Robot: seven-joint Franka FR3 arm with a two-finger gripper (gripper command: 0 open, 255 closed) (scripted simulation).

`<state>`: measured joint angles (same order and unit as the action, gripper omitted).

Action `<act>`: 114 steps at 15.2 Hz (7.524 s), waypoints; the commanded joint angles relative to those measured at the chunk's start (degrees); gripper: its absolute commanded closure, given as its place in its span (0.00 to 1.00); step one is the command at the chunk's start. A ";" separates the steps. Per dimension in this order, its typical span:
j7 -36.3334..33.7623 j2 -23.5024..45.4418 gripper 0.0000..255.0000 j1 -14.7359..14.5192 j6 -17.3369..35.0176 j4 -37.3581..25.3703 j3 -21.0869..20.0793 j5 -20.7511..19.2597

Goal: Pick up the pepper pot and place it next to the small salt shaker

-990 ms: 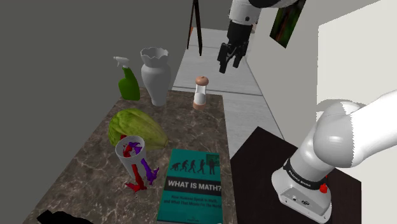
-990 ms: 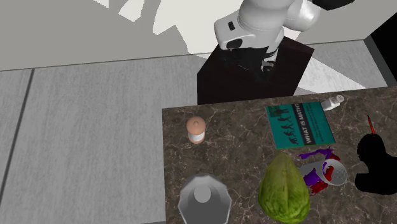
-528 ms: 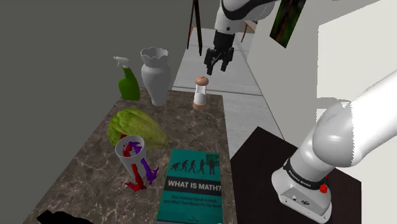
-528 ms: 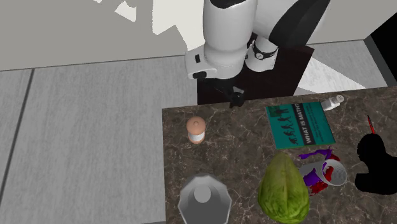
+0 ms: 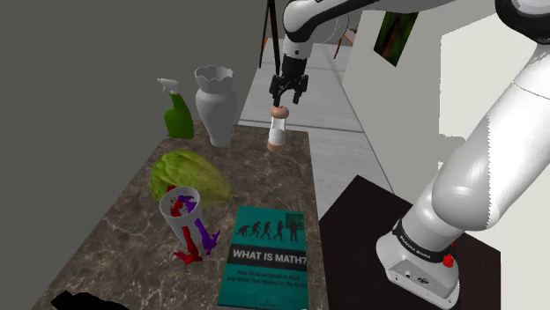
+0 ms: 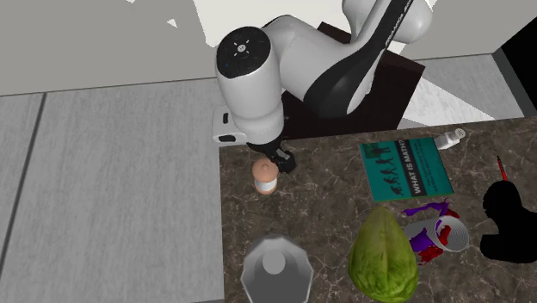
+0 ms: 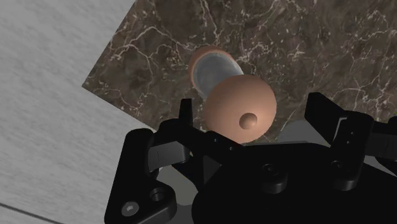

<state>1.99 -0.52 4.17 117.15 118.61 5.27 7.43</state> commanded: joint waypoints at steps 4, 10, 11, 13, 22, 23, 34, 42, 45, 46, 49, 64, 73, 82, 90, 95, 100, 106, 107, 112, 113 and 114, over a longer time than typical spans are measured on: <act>0.08 1.99 0.00 -0.23 3.61 1.65 -0.23 0.60; 0.23 2.80 0.00 -0.33 5.51 2.74 -0.33 0.84; 0.23 2.80 0.00 -0.33 5.51 2.74 -0.33 0.84; 0.23 2.80 0.00 -0.33 5.51 2.74 -0.33 0.84; 0.23 2.78 1.00 -0.32 5.50 2.75 -0.33 0.84; 0.23 2.78 1.00 -0.33 5.50 2.75 -0.33 0.84; -0.94 -0.05 1.00 -0.27 -1.82 -1.82 -0.26 0.00; -1.73 -1.49 1.00 -0.23 -7.76 -6.37 -0.23 -0.45; -2.00 -1.83 1.00 -0.22 -10.00 -8.29 -0.22 -0.57; -2.09 -1.92 1.00 -0.21 -10.75 -8.95 -0.21 -0.61; -2.34 -2.12 1.00 -0.20 -13.01 -11.03 -0.20 -0.70; -3.48 -1.36 1.00 -0.10 -24.66 -23.48 -0.07 -0.84; -4.09 0.68 1.00 0.02 -32.14 -33.01 0.07 -0.64; -13.61 -10.29 1.00 -4.36 -29.70 -20.75 -5.28 -0.64; -23.60 -17.82 1.00 -8.28 -28.33 -13.14 -11.69 1.20; -30.11 -20.75 1.00 -10.66 -27.76 -10.62 -16.13 2.89; -36.85 -22.24 1.00 -12.99 -27.18 -9.72 -20.90 4.63; -45.33 -21.99 1.00 -15.53 -26.35 -10.72 -27.12 6.33; -46.79 -21.72 1.00 -15.91 -26.19 -11.11 -28.23 6.52; -54.39 -19.32 1.00 -17.66 -25.33 -14.02 -34.02 6.84; -55.99 -18.61 1.00 -17.98 -25.14 -14.80 -35.24 6.73; -57.61 -17.83 1.00 -18.28 -24.96 -15.64 -36.51 6.56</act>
<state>-53.66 -19.46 -13.83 92.40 104.57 -29.85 14.27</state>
